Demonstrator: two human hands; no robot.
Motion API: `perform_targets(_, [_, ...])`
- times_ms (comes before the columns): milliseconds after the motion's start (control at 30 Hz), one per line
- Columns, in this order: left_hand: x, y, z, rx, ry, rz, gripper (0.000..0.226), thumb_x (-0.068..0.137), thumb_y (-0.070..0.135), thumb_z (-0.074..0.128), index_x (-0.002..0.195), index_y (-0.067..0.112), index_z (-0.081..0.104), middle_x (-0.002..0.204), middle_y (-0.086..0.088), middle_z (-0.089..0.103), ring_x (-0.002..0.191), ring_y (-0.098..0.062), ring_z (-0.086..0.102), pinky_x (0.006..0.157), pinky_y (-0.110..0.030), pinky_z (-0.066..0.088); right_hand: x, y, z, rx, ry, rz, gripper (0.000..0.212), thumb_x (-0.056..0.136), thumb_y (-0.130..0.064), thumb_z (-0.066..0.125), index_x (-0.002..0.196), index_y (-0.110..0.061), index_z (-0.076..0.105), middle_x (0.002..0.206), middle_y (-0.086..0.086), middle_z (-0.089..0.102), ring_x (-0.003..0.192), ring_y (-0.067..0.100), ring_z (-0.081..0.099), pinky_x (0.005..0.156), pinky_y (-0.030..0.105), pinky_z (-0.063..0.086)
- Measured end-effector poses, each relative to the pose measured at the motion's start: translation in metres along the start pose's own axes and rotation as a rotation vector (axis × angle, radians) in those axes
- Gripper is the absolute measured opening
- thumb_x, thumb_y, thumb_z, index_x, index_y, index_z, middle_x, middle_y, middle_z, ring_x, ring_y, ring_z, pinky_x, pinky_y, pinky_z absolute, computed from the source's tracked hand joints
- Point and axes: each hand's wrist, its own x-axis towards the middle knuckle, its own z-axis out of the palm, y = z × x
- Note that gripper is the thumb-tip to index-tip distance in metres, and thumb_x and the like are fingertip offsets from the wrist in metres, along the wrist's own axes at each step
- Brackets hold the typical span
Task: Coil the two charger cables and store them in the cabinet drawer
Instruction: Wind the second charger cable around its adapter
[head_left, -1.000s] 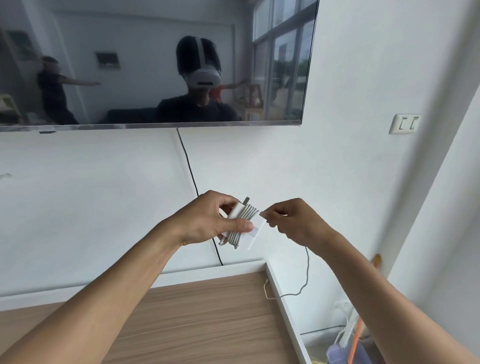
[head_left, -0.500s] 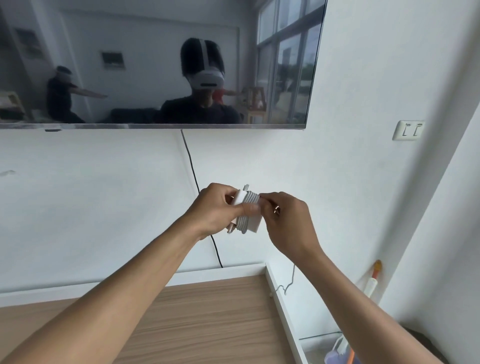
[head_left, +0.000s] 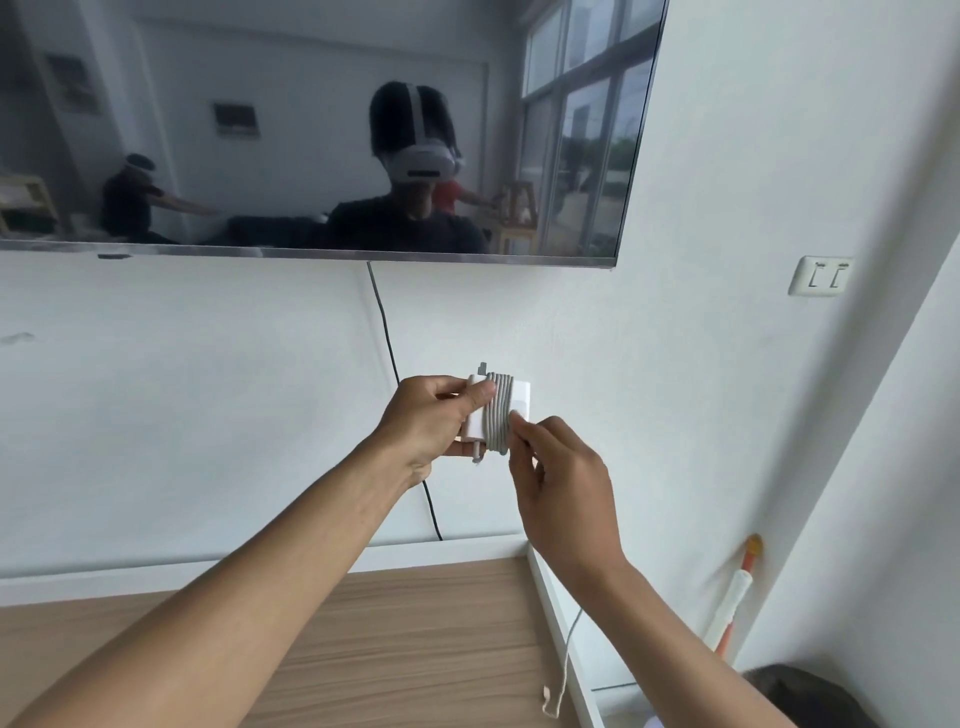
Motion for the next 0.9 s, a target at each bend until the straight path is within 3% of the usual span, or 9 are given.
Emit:
perform_targets(167, [-0.001, -0.001, -0.003, -0.080, -0.097, -0.026, 0.022, 0.090, 0.026, 0.065, 0.097, 0.005, 0.070, 0.079, -0.007, 0.070, 0.063, -0.022, 0.068, 0.060, -0.032, 0.058, 0.002, 0.001, -0.005, -0.092, 0.028, -0.095, 0.031, 0.092, -0.020, 0.046, 0.113, -0.015, 0.068, 0.076, -0.003, 0.056, 0.046, 0.012, 0.034, 0.037, 0.026, 0.038])
perform_targets(300, [-0.004, 0.004, -0.002, -0.067, -0.165, -0.020, 0.032, 0.082, 0.023, 0.073, 0.105, 0.001, 0.068, 0.086, -0.011, 0.070, 0.074, -0.025, 0.069, 0.064, -0.031, 0.055, 0.009, -0.003, -0.009, -0.136, 0.019, -0.169, 0.032, 0.092, -0.020, 0.045, 0.113, -0.015, 0.068, 0.073, -0.002, 0.052, 0.044, 0.017, 0.036, 0.034, 0.029, 0.037])
perform_targets(533, [-0.004, 0.003, -0.003, -0.070, -0.089, 0.009, 0.022, 0.081, 0.015, 0.076, 0.099, 0.004, 0.071, 0.089, -0.013, 0.072, 0.075, -0.026, 0.071, 0.062, -0.030, 0.056, -0.003, 0.004, -0.006, -0.048, 0.023, -0.157, 0.030, 0.094, -0.015, 0.052, 0.120, -0.020, 0.066, 0.078, -0.006, 0.052, 0.047, 0.013, 0.037, 0.039, 0.028, 0.038])
perform_targets(667, [-0.005, 0.002, -0.006, -0.123, -0.094, -0.002, 0.019, 0.082, 0.014, 0.074, 0.097, 0.003, 0.071, 0.088, -0.014, 0.070, 0.069, -0.023, 0.069, 0.059, -0.030, 0.054, -0.011, 0.010, -0.009, 0.257, 0.004, -0.033, 0.017, 0.092, -0.008, 0.058, 0.104, -0.016, 0.068, 0.069, -0.016, 0.050, 0.048, 0.010, 0.035, 0.049, 0.015, 0.031])
perform_targets(733, [-0.006, 0.003, -0.005, -0.145, -0.119, 0.013, 0.019, 0.083, 0.013, 0.072, 0.098, 0.002, 0.070, 0.086, -0.014, 0.070, 0.067, -0.021, 0.068, 0.057, -0.031, 0.054, -0.012, 0.010, -0.010, 0.374, -0.017, 0.100, 0.008, 0.092, -0.009, 0.061, 0.090, -0.014, 0.066, 0.052, -0.017, 0.045, 0.045, 0.010, 0.030, 0.048, 0.016, 0.027])
perform_targets(833, [-0.007, 0.006, -0.004, -0.159, -0.171, 0.042, 0.015, 0.085, 0.012, 0.070, 0.097, 0.004, 0.070, 0.082, -0.010, 0.070, 0.067, -0.020, 0.067, 0.059, -0.031, 0.054, -0.006, 0.009, -0.012, 0.516, -0.079, 0.244, 0.009, 0.092, -0.018, 0.063, 0.083, -0.018, 0.065, 0.041, -0.012, 0.037, 0.042, 0.009, 0.025, 0.045, 0.017, 0.024])
perform_targets(900, [-0.007, 0.006, -0.006, -0.153, -0.220, 0.059, 0.018, 0.086, 0.012, 0.067, 0.101, 0.003, 0.069, 0.081, -0.008, 0.070, 0.067, -0.018, 0.067, 0.057, -0.030, 0.053, -0.001, 0.010, -0.015, 0.595, -0.113, 0.307, 0.011, 0.090, -0.021, 0.065, 0.080, -0.019, 0.066, 0.044, -0.010, 0.047, 0.044, 0.009, 0.023, 0.044, 0.016, 0.024])
